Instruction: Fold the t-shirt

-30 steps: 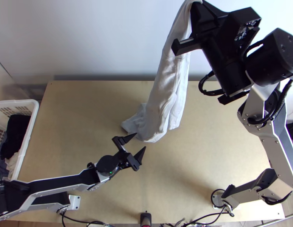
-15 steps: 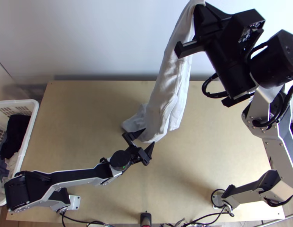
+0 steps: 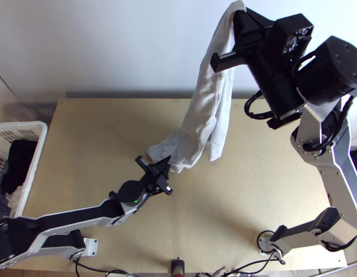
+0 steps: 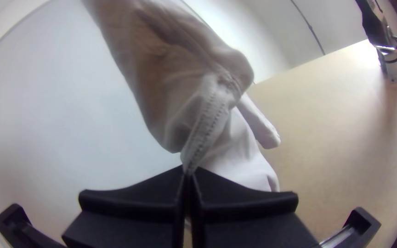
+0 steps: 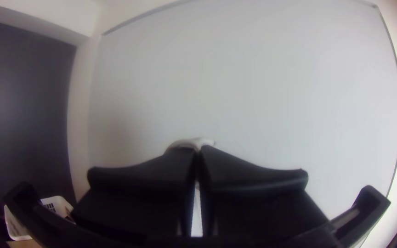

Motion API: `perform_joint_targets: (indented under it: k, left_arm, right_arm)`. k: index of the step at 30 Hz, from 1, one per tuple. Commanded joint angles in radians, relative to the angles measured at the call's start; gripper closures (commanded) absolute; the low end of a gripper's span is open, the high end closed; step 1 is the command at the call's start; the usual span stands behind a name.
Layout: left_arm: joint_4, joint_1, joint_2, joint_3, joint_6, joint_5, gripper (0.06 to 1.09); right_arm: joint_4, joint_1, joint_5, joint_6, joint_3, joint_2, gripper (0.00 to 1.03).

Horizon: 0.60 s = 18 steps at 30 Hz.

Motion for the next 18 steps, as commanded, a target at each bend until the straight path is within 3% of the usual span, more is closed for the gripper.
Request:
perform_joint_targets:
  k: [1,6,14,18]
  left_arm:
    - [-0.021,0.029,-0.197,-0.029,0.064,-0.005,1.05]
    - [-0.035,0.152,-0.332,0.109,0.084,0.014,1.05]
    - [-0.061,0.249,-0.447,0.357,0.024,0.026,1.05]
    - [-0.071,0.249,-0.484,0.391,0.0,0.023,1.05]
  right_arm:
    - [0.004,-0.016,0.0,0.0,-0.007,0.003,1.0]
    - [0.006,-0.022,0.0,0.0,0.002,-0.005,1.0]
    - [-0.008,-0.015,-0.001,0.003,-0.009,-0.06,1.0]
    - [-0.138,0.031,-0.001,0.014,-0.009,-0.091,1.0]
